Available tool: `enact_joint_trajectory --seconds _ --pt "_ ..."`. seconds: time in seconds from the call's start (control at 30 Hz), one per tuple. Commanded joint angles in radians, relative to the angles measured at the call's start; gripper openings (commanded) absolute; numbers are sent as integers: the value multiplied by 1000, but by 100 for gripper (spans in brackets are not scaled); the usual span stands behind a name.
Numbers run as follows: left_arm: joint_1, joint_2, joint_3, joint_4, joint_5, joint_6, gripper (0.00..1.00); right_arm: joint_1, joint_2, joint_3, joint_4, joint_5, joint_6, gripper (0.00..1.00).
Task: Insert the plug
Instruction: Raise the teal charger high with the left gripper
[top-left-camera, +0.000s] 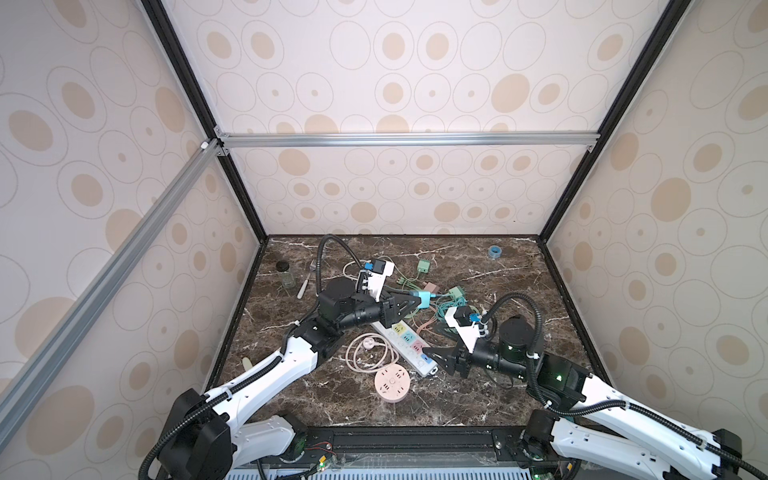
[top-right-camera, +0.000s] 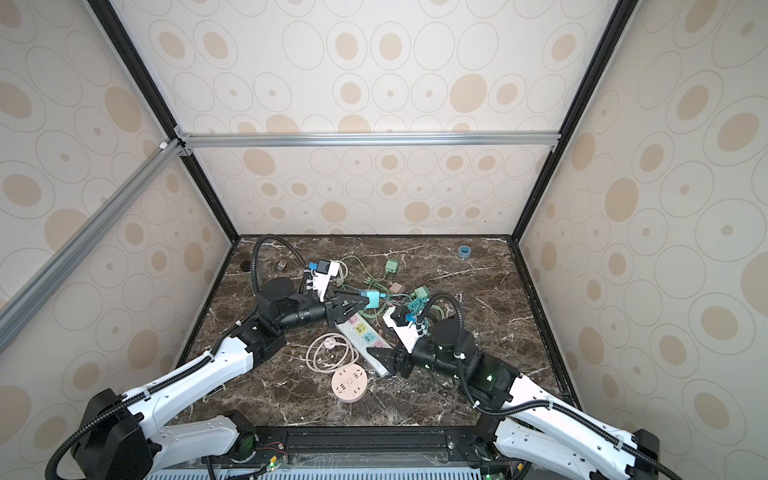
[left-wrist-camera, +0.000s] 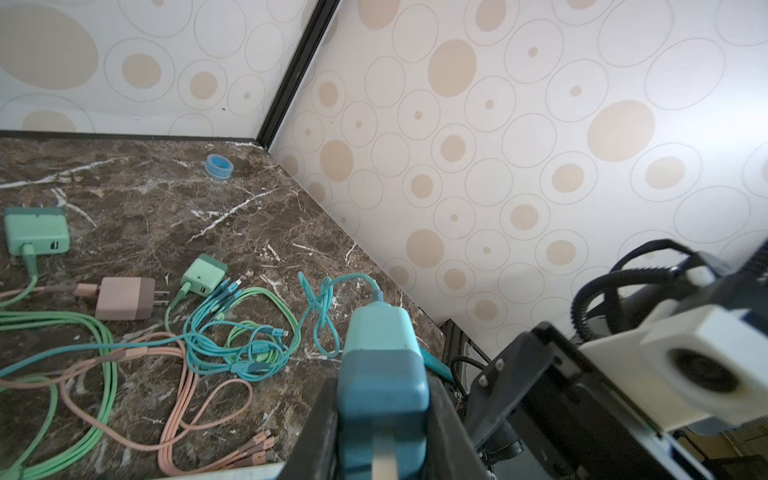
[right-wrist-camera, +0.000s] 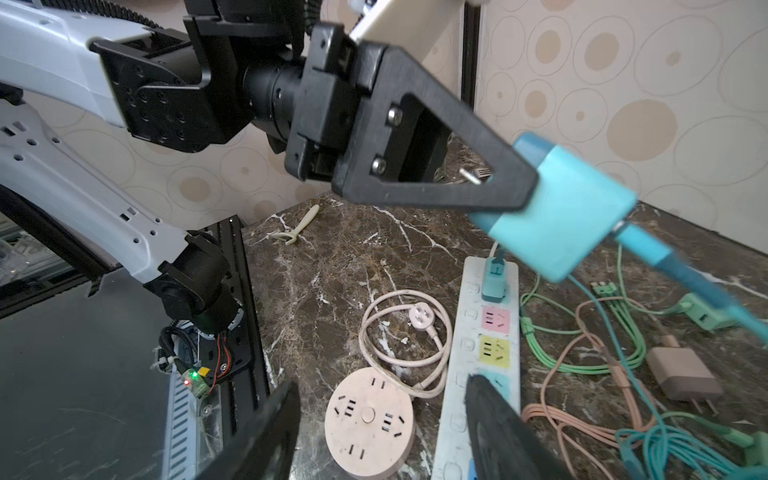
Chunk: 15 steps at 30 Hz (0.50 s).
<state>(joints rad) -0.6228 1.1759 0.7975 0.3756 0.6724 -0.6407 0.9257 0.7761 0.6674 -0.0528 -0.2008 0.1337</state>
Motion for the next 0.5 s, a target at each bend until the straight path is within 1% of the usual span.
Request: enact_joint_trajectory --seconds 0.0,0.13,0.33,0.4,0.47 --pt "11 -22 96 45 -7 13 0 4 -21 -15 139 -39 96 65" --pt "33 -28 171 12 -80 17 2 5 -50 -49 174 -34 108 65" --pt "92 -42 164 171 -122 -92 0 5 -91 -83 190 -61 131 65" --pt "117 -36 163 223 -115 -145 0 5 -104 -96 195 -58 135 65" --pt "143 -36 143 318 -102 -218 0 5 -115 -106 197 -55 138 65"
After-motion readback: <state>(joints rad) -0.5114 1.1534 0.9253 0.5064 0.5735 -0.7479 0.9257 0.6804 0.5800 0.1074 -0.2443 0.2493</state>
